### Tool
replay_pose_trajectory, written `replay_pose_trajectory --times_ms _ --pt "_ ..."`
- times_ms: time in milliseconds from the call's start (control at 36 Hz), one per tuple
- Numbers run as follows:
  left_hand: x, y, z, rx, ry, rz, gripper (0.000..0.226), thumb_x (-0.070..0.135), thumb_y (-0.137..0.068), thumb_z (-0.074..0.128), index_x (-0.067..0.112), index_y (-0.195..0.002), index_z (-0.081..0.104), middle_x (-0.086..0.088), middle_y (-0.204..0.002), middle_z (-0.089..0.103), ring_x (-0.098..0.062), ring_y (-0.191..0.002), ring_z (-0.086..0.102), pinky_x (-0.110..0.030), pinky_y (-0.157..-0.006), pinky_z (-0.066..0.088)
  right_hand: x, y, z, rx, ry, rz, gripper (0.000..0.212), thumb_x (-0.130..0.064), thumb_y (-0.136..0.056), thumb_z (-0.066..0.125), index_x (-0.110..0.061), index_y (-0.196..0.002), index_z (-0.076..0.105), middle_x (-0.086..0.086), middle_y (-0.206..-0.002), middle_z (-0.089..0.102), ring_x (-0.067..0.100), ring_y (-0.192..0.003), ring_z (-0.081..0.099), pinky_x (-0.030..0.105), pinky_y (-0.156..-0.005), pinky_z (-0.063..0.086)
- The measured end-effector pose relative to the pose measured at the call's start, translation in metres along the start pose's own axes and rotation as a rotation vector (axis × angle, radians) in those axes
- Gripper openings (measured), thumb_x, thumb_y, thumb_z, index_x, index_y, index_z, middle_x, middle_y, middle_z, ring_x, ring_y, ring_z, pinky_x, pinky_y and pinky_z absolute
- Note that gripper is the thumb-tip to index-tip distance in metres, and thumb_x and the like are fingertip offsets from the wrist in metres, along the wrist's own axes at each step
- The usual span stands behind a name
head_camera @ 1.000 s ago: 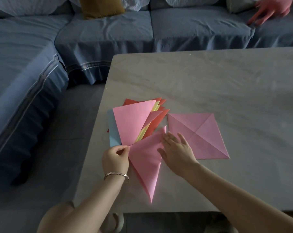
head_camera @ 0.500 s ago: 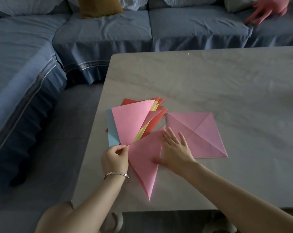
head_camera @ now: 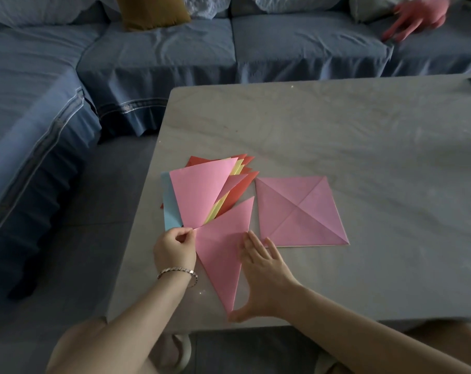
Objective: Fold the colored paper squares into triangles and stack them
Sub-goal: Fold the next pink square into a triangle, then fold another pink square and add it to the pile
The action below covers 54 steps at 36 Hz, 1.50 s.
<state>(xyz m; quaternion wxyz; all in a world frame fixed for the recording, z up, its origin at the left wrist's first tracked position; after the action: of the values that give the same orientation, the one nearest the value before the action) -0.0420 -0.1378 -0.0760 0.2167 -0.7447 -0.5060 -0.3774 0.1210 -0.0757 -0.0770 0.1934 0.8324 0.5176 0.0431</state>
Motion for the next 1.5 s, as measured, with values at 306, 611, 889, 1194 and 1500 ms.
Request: replay_pose_trajectory --times_ms 306,611,889,1194,1500 --pt "0.062 -0.023 -0.027 0.121 0.072 0.299 0.012 0.011 -0.082 0.063 0.003 -0.087 0.07 -0.014 -0.089 0.069 -0.027 -0.083 0.062 -0.026 -0.073 0.043 0.074 0.02 -0.023 0.468 -0.417 0.007 0.049 -0.041 -0.08 0.066 -0.019 -0.122 0.057 -0.001 -0.143 0.041 0.005 -0.137 0.017 0.032 -0.114 0.017" --pt "0.109 -0.051 -0.014 0.141 -0.353 0.556 0.049 0.005 -0.081 0.061 0.005 -0.127 0.046 -0.021 -0.127 0.048 -0.037 -0.12 0.042 -0.046 -0.101 0.035 0.111 0.026 -0.024 0.29 -0.217 0.16 0.07 -0.049 -0.081 0.062 -0.017 -0.138 0.038 -0.005 -0.147 0.034 0.015 -0.135 0.031 0.021 -0.106 0.017" --pt "0.104 0.038 0.072 -0.684 -0.097 -0.093 0.054 0.019 -0.085 0.054 0.014 -0.136 0.036 -0.007 -0.132 0.05 -0.022 -0.116 0.05 -0.033 -0.101 0.038 0.113 0.024 -0.019 0.364 -0.3 0.15 0.065 -0.043 -0.075 0.071 -0.012 -0.129 0.052 0.0 -0.138 0.048 0.02 -0.129 0.043 0.025 -0.105 0.026" --pt "0.11 0.038 0.076 -0.575 0.01 -0.127 0.044 0.013 -0.08 0.055 0.017 -0.123 0.05 -0.007 -0.119 0.059 -0.024 -0.107 0.057 -0.041 -0.093 0.048 0.115 0.023 -0.019 0.358 -0.284 0.131 0.067 -0.047 -0.078 0.066 -0.018 -0.134 0.045 -0.007 -0.141 0.044 0.013 -0.132 0.037 0.021 -0.106 0.021" --pt "0.117 0.039 0.084 -0.612 0.057 -0.225 0.02 0.019 -0.077 0.063 0.004 -0.089 0.057 -0.003 -0.063 0.054 -0.019 -0.057 0.052 -0.029 -0.064 0.05 0.117 0.022 -0.014 0.407 -0.329 0.12 0.07 -0.045 -0.077 0.068 -0.023 -0.138 0.041 -0.011 -0.142 0.041 0.012 -0.133 0.036 0.023 -0.107 0.022"
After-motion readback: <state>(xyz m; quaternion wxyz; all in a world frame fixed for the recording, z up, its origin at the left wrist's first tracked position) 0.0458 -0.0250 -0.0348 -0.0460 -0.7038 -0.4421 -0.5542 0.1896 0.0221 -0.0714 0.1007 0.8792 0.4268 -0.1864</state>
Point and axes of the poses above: each hand's wrist, its own y-axis away from the middle knuckle, its own z-axis out of the palm, x = y × z, the point moved 3 cm from there along -y, towards the middle knuckle
